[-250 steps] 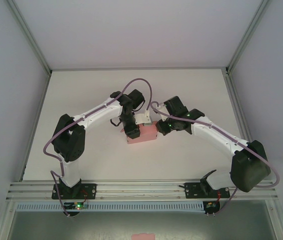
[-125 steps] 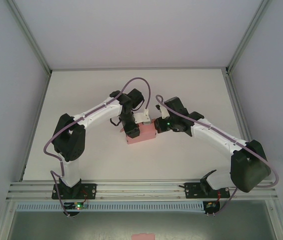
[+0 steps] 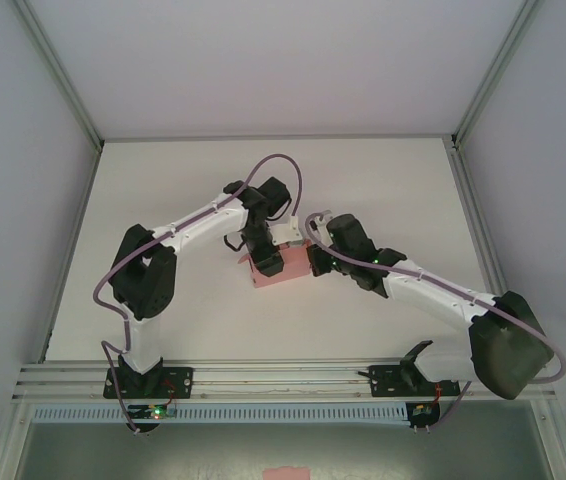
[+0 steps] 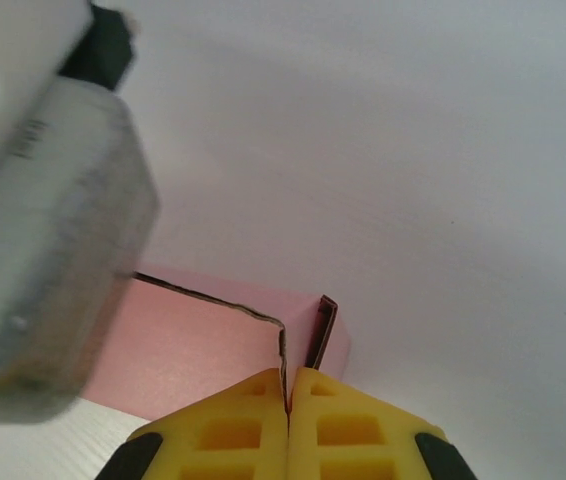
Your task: Assemble paper box
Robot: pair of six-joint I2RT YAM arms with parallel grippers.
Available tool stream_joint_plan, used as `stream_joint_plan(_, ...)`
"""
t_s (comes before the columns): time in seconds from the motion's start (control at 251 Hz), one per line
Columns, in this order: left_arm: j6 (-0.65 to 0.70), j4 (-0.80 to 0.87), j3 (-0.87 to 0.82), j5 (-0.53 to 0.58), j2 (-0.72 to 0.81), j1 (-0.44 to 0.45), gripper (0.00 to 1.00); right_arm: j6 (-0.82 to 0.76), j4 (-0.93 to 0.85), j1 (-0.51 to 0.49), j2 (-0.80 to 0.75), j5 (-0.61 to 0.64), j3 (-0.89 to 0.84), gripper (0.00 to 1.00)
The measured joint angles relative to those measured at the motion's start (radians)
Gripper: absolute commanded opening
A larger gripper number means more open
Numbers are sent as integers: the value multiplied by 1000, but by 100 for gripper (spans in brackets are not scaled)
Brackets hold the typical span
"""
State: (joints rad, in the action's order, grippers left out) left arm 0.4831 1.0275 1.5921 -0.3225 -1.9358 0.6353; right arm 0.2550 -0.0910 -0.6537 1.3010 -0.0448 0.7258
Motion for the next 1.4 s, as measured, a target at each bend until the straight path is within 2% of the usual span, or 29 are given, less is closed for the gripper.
stream_joint_plan(0.136,-37,-30,24,3,0,0,76,11,8,-32,15,67,8,0)
stream_joint_plan(0.283,-98,-71,28,21,31,0,84,45,6,-45,26,100,16,0)
stream_joint_plan(0.523,-306,-87,22,203,196,2,83,96,-21,-65,42,126,43,0)
stream_joint_plan(0.595,-378,-104,-40,251,296,6,80,110,-39,-73,50,136,58,0)
stream_joint_plan(0.762,-535,-109,-232,317,499,56,62,118,-80,-91,76,149,98,0)
stream_joint_plan(0.81,-576,-109,-275,335,522,90,56,118,-87,-95,79,150,105,0)
stream_joint_plan(0.926,-641,-108,-346,365,531,154,49,121,-101,-95,82,147,113,0)
stream_joint_plan(0.994,-674,-108,-370,396,531,162,38,121,-104,-95,82,145,114,0)
stream_joint_plan(1.117,-721,-108,-373,460,518,161,40,121,-105,-95,82,144,115,0)
stream_joint_plan(1.293,-741,-117,-373,490,509,160,40,121,-106,-95,82,142,115,0)
stream_joint_plan(1.401,-750,-123,-373,492,498,154,34,121,-106,-95,82,141,115,0)
